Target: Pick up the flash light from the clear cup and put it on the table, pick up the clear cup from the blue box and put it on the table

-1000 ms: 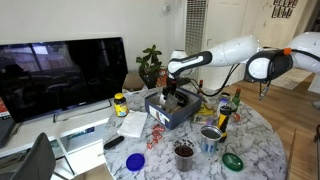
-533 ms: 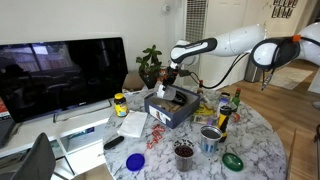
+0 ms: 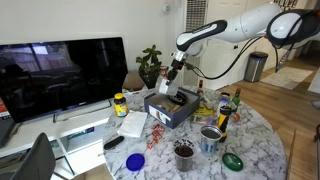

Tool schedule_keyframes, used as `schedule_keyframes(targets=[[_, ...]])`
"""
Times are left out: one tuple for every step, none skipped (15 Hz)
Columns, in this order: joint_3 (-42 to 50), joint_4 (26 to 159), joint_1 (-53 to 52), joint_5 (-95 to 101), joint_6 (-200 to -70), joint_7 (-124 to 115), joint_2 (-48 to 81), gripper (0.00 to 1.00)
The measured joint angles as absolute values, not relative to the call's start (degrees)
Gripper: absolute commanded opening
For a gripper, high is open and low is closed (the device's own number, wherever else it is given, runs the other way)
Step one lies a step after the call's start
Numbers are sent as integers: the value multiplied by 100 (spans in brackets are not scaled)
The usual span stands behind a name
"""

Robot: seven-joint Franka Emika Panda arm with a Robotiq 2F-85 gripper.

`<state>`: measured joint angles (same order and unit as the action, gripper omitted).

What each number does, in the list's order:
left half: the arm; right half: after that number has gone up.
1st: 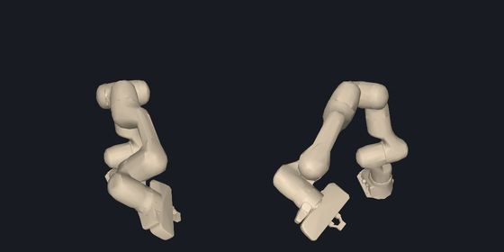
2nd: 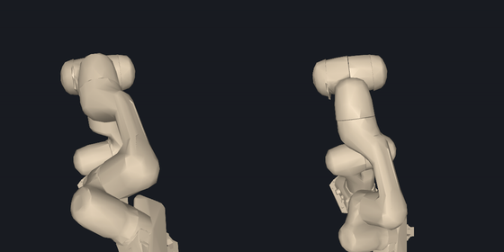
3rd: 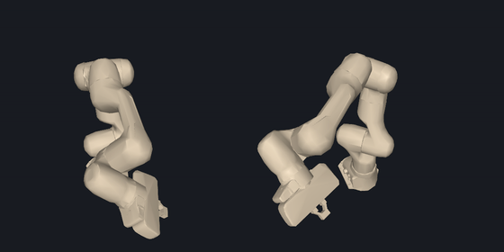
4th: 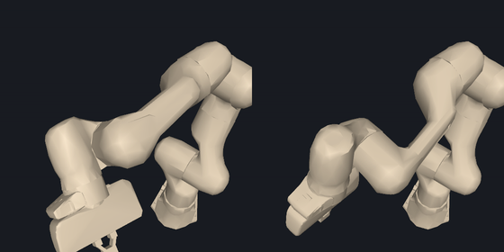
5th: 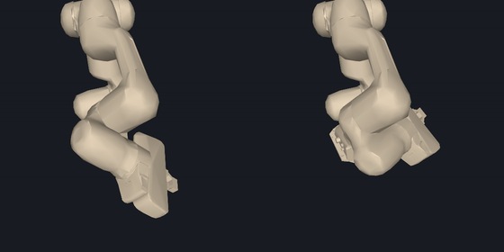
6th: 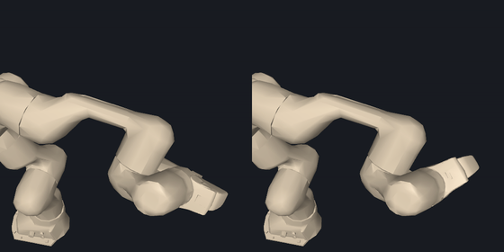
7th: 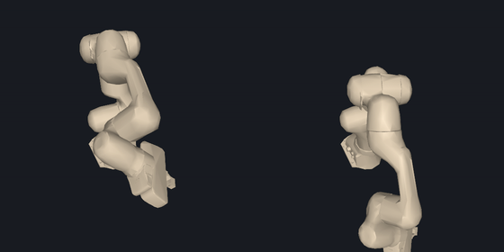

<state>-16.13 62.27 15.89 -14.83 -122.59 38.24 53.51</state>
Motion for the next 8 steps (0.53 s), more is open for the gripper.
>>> schedule_keyframes(targets=[[-1662,6468,1682,-1619,-12260,4077,5202,30],[-1704,6703,1770,-1761,-12259,4334,5063,30],[-1734,6937,1855,-1908,-12260,4579,4920,30],[-1749,7175,1932,-2038,-12260,4808,4779,30],[-1750,7418,2003,-2168,-12260,5019,4635,30],[-1746,7662,2070,-2289,-12261,5201,4488,30],[-1737,7912,2134,-2412,-12264,5374,4339,30],[-1717,8154,2187,-2519,-12272,5511,4188,30]])
